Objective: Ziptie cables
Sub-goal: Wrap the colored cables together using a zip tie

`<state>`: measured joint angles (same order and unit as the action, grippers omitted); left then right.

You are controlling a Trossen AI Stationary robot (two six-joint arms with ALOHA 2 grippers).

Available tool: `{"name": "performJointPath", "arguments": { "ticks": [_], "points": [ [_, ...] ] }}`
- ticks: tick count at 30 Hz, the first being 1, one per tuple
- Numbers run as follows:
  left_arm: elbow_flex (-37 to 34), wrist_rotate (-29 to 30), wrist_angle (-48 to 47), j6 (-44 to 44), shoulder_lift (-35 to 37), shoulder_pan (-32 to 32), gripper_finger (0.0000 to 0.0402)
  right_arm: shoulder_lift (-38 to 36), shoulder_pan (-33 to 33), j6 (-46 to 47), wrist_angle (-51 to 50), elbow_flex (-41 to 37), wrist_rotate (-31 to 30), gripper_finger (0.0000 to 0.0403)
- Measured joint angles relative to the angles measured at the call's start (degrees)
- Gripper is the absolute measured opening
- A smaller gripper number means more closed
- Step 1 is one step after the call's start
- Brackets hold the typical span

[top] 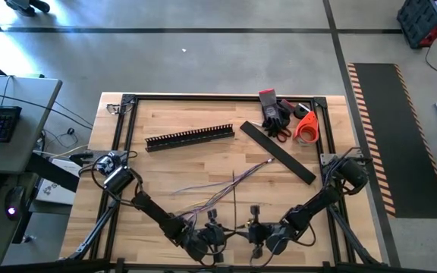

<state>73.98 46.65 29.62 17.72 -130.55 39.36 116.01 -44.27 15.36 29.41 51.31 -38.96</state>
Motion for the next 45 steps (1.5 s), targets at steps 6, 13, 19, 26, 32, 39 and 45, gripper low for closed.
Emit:
{"name": "performJointPath", "arguments": {
  "ticks": [6,13,19,26,32,39,45],
  "points": [
    [-0.11,5.21,-3.66,1.62,-0.02,1.49,0.0,-5.7,0.0,11.09,-14.05,0.03,3.33,0.0148],
    [-0.11,5.39,-4.48,0.86,-0.02,0.2,0.0,-14.75,0.24,15.51,-25.91,0.04,0.46,0.0189],
    [-0.11,3.67,-6.28,-0.4,-0.02,-2.33,0.0,-17.48,8.64,18.82,-31.98,-0.07,1.58,0.0185],
    [-0.11,0.76,-6.38,-0.91,-0.02,-3.85,0.0,-16.44,24.55,13.96,-32.32,-0.13,13.2,0.0209],
    [-0.11,0.86,-6.29,-1.04,-0.02,-3.82,0.0,-16.13,36.22,10.49,-25.57,-3.98,22.73,0.0237],
    [-0.11,1.8,-6.2,-1.33,-0.02,-3.26,0.0,-16.04,42.59,15.73,-2.74,-18.46,28.55,0.0231],
    [-0.11,1.18,-5.62,-1.33,-0.02,-3.24,0.0,-13.5,43.1,16.32,8.27,-22.43,30.47,0.0222]
  ]
}}
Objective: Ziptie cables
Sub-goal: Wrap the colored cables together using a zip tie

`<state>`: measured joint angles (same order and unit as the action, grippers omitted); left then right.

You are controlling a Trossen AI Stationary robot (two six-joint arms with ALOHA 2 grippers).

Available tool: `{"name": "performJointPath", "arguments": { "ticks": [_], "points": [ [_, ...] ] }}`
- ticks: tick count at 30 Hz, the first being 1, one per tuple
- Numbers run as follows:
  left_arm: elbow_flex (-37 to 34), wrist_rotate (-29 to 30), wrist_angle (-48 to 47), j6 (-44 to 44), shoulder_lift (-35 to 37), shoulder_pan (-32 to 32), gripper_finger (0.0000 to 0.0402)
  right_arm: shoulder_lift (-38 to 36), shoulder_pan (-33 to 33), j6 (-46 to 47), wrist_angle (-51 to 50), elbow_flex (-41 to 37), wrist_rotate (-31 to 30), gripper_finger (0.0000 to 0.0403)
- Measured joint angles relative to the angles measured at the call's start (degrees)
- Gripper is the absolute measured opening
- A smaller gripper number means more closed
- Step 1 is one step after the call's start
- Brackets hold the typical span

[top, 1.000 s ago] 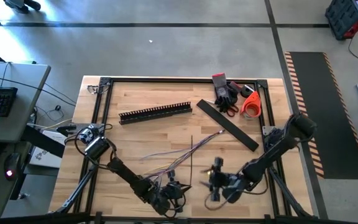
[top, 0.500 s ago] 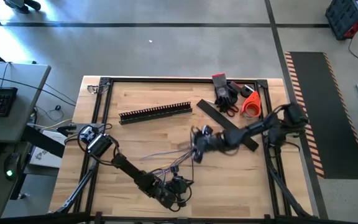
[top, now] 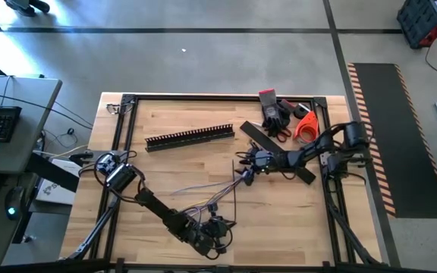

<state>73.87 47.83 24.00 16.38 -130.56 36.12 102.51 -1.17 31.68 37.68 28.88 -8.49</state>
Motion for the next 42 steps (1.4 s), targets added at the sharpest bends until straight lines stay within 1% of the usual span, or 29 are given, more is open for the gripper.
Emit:
{"name": "performJointPath", "arguments": {
  "ticks": [2,8,18,24,28,30,31,33,37,42],
  "points": [
    [-0.01,-0.11,0.15,0.0,0.0,-0.02,0.0,2.01,-0.02,-0.58,0.81,1.38,0.03,0.022],
    [0.01,-1.02,0.25,0.02,0.0,-0.02,0.0,7.79,0.07,-4.52,1.56,6.07,3.77,0.021],
    [0.01,-1.22,0.01,0.67,0.0,-0.02,0.0,8.19,-0.39,-6.73,-0.84,6.15,7.28,0.0154],
    [0.01,-1.21,-0.46,1.33,0.02,-0.02,0.0,8.32,-1.01,-9.11,-0.79,6.04,9.28,0.0108],
    [0.01,-1.22,-0.91,1.14,0.11,-0.02,0.0,8.04,-2.77,-12.41,-0.22,5.89,8.33,0.0053],
    [0.01,-1.17,-1.54,-0.26,0.61,0.01,0.0,7.42,-3.91,-14.0,-0.39,5.85,6.24,0.0019],
    [0.01,-0.77,-2.11,-0.99,1.11,0.21,0.0,6.96,-4.73,-15.07,-0.72,5.82,4.49,0.001],
    [0.01,0.13,-2.87,-2.2,2.13,0.37,0.0,5.94,-6.37,-16.89,-1.22,5.69,1.44,0.0007],
    [0.01,0.98,-3.73,-6.67,4.66,0.11,0.0,4.31,-8.79,-20.72,-1.9,5.65,-2.58,0.0001],
    [0.08,1.97,-7.43,-11.41,6.88,-2.38,0.0,4.19,-10.66,-26.03,-0.46,5.67,-6.64,0.0]
  ]
}}
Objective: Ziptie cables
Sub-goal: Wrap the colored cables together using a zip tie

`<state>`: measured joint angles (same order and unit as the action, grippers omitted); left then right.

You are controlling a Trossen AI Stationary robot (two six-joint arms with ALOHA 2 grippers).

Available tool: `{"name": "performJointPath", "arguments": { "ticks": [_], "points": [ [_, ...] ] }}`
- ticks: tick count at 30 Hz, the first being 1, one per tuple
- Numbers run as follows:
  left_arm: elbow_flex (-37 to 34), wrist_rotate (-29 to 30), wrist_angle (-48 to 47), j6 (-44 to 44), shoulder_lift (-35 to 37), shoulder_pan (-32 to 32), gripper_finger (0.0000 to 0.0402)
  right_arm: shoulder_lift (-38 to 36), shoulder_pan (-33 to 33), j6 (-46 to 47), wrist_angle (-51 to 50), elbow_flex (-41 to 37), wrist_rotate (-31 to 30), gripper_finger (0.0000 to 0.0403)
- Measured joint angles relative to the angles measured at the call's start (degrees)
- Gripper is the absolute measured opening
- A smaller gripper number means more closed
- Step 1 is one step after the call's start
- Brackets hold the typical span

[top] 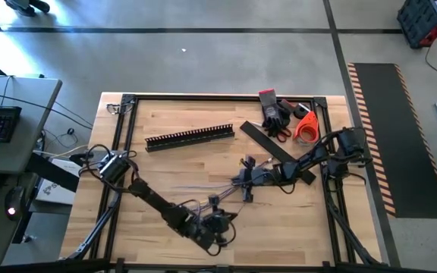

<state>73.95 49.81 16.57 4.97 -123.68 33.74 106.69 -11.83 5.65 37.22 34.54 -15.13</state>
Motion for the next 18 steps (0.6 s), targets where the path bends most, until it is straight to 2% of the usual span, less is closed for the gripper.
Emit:
{"name": "performJointPath", "arguments": {
  "ticks": [3,9,18],
  "points": [
    [0.0,-1.85,-2.68,-1.07,0.12,-2.44,0.0,-0.09,-0.38,-4.18,1.62,0.01,-3.12,0.0],
    [-0.02,-3.0,-3.97,-5.56,0.36,-7.05,0.0,-0.17,1.69,-11.87,6.85,0.07,-3.64,0.0],
    [-0.07,-6.89,-15.97,-7.27,7.57,-10.39,0.0,-0.32,5.03,-12.25,12.36,0.17,-1.43,0.0]
  ]
}}
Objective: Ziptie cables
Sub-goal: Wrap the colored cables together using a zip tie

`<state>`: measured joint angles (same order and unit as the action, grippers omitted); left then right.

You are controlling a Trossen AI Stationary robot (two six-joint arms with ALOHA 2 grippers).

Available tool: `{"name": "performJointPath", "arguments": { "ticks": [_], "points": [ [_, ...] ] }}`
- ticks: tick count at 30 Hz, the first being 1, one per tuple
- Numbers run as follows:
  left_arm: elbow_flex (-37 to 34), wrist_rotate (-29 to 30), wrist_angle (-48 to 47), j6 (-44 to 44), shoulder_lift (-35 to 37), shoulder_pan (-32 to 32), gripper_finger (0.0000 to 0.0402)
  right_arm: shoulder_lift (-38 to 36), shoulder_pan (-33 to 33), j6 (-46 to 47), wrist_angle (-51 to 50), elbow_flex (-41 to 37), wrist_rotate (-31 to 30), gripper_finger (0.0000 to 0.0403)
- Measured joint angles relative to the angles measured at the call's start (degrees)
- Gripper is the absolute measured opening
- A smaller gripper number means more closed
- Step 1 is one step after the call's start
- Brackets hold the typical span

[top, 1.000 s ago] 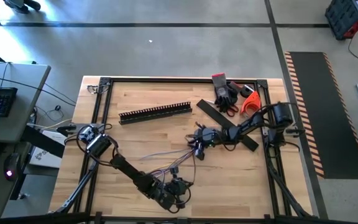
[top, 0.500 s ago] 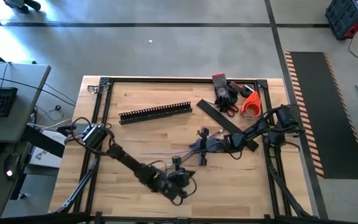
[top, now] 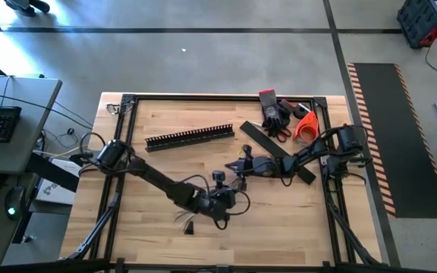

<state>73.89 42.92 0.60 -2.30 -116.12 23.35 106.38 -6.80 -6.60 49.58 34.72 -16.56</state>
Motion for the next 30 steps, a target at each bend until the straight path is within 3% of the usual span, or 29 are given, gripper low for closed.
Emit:
{"name": "performJointPath", "arguments": {
  "ticks": [2,5,11,14,19,23,30],
  "points": [
    [-0.34,-1.02,0.4,-0.75,0.37,0.0,0.0,0.01,-0.71,1.8,0.01,0.0,0.0,0.0],
    [-4.53,-2.92,8.76,-0.42,0.34,-0.07,0.0,0.08,-2.84,3.29,-0.13,0.0,-2.7,0.0],
    [-19.33,-3.73,42.78,1.75,0.22,0.28,0.0,0.08,-7.22,6.2,-0.88,0.0,-10.04,0.0],
    [-24.81,-6.45,54.48,3.98,0.24,0.33,0.0,0.08,-8.57,8.09,-0.9,0.0,-12.42,0.0],
    [-27.69,-11.91,55.58,6.36,-0.15,0.5,0.0007,0.08,-9.13,11.76,-0.9,0.0,-16.38,0.0],
    [-26.87,-16.72,55.1,6.45,-3.91,0.55,0.0041,0.08,-9.08,17.61,-0.88,0.02,-18.99,0.0],
    [-20.76,-14.87,56.05,-1.13,-11.87,0.13,0.0117,0.08,-8.64,32.18,-6.07,0.04,-24.38,0.0]
  ]
}}
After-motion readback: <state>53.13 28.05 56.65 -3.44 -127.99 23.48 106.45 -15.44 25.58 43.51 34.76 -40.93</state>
